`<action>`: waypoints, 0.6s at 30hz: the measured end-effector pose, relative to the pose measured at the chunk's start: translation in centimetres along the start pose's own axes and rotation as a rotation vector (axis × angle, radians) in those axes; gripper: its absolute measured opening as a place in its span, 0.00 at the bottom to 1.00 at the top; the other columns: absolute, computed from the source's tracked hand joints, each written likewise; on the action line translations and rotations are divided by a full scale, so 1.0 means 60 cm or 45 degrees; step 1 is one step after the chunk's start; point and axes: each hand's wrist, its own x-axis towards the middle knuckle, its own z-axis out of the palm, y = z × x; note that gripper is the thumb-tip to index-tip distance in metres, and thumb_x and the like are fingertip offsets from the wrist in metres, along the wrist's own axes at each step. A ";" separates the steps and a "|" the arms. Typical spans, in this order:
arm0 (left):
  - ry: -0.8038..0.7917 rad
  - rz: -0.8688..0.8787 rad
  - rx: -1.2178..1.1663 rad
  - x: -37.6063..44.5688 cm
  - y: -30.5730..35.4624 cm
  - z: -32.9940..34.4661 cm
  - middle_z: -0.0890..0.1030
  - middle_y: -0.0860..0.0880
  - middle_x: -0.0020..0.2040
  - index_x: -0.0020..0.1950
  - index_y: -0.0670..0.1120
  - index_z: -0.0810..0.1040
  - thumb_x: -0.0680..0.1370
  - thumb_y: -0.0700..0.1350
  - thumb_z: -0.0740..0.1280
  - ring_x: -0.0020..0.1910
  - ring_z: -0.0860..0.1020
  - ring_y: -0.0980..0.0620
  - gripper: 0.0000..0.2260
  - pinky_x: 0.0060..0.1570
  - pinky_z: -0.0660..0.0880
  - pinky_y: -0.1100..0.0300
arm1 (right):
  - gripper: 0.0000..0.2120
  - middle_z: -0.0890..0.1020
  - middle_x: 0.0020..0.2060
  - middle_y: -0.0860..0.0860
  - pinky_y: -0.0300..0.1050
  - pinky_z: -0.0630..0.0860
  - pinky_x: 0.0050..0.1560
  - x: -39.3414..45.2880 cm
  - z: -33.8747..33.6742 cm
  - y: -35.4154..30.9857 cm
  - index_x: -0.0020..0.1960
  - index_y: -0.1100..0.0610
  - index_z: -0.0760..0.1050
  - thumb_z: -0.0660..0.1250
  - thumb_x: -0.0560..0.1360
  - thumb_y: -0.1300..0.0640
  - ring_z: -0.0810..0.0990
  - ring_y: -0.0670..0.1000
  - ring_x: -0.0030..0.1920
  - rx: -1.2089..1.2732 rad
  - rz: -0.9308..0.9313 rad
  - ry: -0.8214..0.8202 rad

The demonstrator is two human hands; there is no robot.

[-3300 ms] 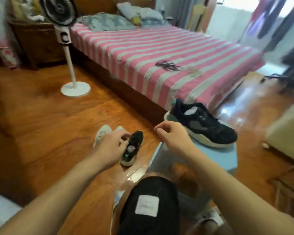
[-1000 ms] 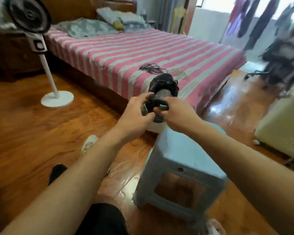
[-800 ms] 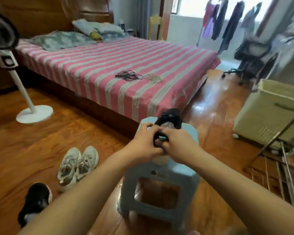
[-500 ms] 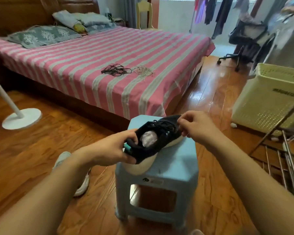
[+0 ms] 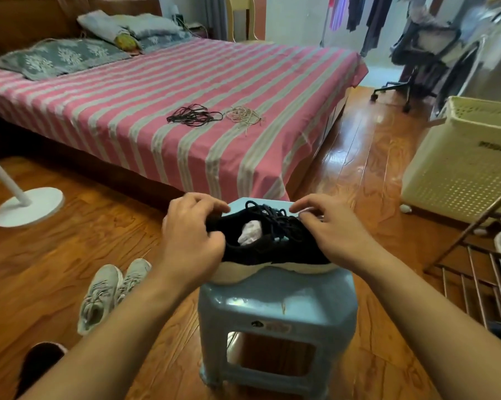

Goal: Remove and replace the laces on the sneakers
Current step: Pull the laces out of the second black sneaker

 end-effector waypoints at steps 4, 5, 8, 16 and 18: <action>-0.015 0.157 0.237 -0.023 0.035 0.033 0.78 0.59 0.49 0.52 0.56 0.79 0.75 0.58 0.64 0.57 0.72 0.54 0.10 0.66 0.62 0.49 | 0.12 0.81 0.55 0.42 0.35 0.73 0.61 -0.003 0.005 -0.005 0.61 0.50 0.82 0.68 0.79 0.60 0.78 0.41 0.56 0.017 -0.116 -0.145; -0.072 0.202 0.294 -0.026 0.039 0.040 0.78 0.60 0.48 0.51 0.57 0.78 0.76 0.63 0.65 0.57 0.72 0.55 0.12 0.67 0.59 0.48 | 0.12 0.82 0.53 0.42 0.35 0.72 0.60 -0.004 0.008 -0.006 0.59 0.50 0.83 0.69 0.78 0.60 0.79 0.40 0.55 -0.012 -0.137 -0.154; -0.189 0.273 0.230 -0.022 0.025 0.045 0.77 0.62 0.44 0.47 0.59 0.75 0.75 0.59 0.72 0.59 0.72 0.58 0.09 0.73 0.48 0.45 | 0.04 0.82 0.42 0.41 0.36 0.73 0.52 -0.005 0.004 -0.008 0.48 0.51 0.85 0.73 0.75 0.58 0.79 0.40 0.47 -0.098 -0.167 -0.119; -0.462 0.317 0.009 0.003 -0.024 -0.013 0.75 0.72 0.60 0.50 0.60 0.79 0.76 0.45 0.75 0.73 0.60 0.73 0.10 0.77 0.32 0.44 | 0.03 0.83 0.39 0.41 0.36 0.74 0.47 -0.028 -0.020 -0.020 0.47 0.51 0.82 0.70 0.78 0.57 0.81 0.41 0.44 0.030 -0.141 -0.283; -0.450 0.259 -0.013 -0.001 -0.019 -0.013 0.76 0.72 0.59 0.53 0.61 0.78 0.77 0.44 0.74 0.73 0.61 0.72 0.12 0.78 0.33 0.45 | 0.04 0.82 0.40 0.40 0.35 0.73 0.48 -0.025 -0.014 -0.018 0.50 0.50 0.83 0.69 0.79 0.57 0.80 0.39 0.45 0.034 -0.088 -0.269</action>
